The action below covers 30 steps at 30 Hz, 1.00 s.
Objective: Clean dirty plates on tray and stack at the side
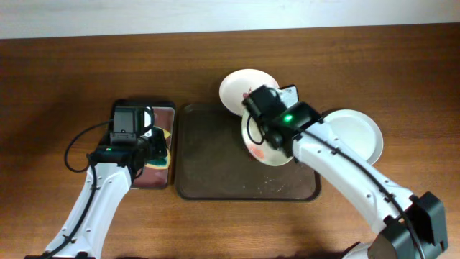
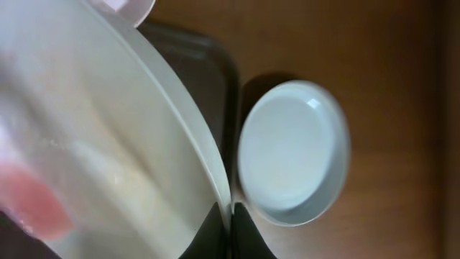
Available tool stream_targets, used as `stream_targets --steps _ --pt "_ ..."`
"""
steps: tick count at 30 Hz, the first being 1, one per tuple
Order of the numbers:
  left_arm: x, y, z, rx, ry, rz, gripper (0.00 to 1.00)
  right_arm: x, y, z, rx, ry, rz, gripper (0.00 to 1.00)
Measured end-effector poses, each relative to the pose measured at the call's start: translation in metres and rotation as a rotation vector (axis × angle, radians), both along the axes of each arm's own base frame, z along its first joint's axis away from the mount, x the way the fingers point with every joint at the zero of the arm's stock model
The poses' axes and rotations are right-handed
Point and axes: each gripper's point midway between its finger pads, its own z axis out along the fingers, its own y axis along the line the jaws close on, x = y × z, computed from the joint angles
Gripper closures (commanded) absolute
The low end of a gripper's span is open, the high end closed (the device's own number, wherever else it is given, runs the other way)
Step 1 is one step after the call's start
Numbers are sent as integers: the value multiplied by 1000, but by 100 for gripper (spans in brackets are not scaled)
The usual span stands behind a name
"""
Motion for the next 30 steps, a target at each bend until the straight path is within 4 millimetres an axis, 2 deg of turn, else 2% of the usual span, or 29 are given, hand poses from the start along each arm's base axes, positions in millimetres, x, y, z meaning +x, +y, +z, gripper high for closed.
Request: stream_targets --steps 3,5,6,9,12,14,15,17,19,20,21,23,24,25,26,27,28,30 --pt "7 17 -3 6 -10 34 100 5 15 42 -231 -225 64 96" --pt "8 17 -17 22 23 7 100 5 23 62 -312 -326 81 96" --pt "8 17 -30 31 58 -10 100 3 28 71 -344 -366 90 96" --pt "7 17 -51 39 110 -26 100 3 28 82 -392 -416 85 96" --pt "7 17 -52 42 112 -32 100 4 27 85 -394 -434 75 96" --pt "7 17 -51 42 111 -32 100 8 25 76 -340 -403 61 96" --pt "7 17 -52 42 110 -32 100 16 9 58 -250 -333 6 96" --pt "11 17 -51 43 96 -31 100 23 -15 41 -156 -263 -78 96" --pt "20 17 -50 43 61 -31 100 29 -52 18 -14 -168 -214 96" --pt "26 16 -52 43 45 -31 94 30 -86 1 104 -92 -332 96" --pt "28 16 -58 43 50 -30 85 29 -101 -5 160 -66 -386 96" --pt "30 17 -72 46 73 -36 79 22 -141 -20 325 -1 -540 96" --pt "29 17 -76 48 83 -34 64 15 -164 -25 396 20 -625 96" --pt "30 17 -76 50 81 -34 49 5 -195 -29 454 25 -732 96" --pt "31 17 -76 50 77 -35 43 -1 -210 -31 490 26 -787 96" --pt "30 17 -76 50 78 -36 38 -11 -223 -33 527 37 -843 80" --pt "31 17 -76 51 77 -37 31 -18 -232 -34 547 47 -882 74" --pt "28 17 -77 51 89 -36 29 -25 -239 -35 572 56 -915 73"
